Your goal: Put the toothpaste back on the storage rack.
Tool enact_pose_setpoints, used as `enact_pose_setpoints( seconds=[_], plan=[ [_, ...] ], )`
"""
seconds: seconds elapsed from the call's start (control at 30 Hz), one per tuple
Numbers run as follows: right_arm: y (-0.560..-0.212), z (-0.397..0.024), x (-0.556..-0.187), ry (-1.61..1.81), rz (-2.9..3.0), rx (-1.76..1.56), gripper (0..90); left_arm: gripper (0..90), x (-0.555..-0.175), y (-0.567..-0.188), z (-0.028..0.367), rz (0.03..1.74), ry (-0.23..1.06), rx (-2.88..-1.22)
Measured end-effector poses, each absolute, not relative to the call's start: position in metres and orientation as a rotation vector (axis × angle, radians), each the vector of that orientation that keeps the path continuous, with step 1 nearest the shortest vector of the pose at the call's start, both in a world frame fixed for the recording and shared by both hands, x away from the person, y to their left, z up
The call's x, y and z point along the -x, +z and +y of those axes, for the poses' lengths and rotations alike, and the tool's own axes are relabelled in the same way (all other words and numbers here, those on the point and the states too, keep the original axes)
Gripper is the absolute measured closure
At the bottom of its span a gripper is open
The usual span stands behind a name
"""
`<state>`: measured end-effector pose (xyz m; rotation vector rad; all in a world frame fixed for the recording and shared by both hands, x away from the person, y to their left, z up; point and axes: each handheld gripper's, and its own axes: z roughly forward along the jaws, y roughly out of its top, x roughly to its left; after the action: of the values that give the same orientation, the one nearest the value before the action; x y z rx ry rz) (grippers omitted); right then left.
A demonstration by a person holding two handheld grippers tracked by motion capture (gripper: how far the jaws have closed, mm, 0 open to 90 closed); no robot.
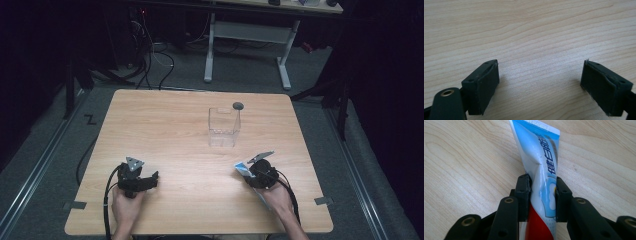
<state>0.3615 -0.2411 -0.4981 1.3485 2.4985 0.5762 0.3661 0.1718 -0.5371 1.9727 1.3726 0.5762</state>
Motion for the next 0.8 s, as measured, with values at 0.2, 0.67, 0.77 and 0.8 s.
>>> enact_pose_setpoints(
  seconds=[0.2,0.67,0.77,0.8],
  plan=[
    [-0.497,-0.246,-0.362,0.632,2.501,-1.372,71.5,15.4,-0.366,-0.537,0.172,1.373,0.576,-1.972],
    [-0.490,-0.254,-0.358,0.798,2.487,-1.393,71.5,15.4,-0.367,-0.537,0.172,1.370,0.575,-1.974],
    [-0.487,-0.255,-0.356,0.817,2.475,-1.395,71.4,15.4,-0.367,-0.537,0.171,1.370,0.575,-1.974],
    [-0.487,-0.255,-0.356,0.817,2.475,-1.395,71.4,15.4,-0.367,-0.537,0.171,1.370,0.575,-1.974]
  ],
)
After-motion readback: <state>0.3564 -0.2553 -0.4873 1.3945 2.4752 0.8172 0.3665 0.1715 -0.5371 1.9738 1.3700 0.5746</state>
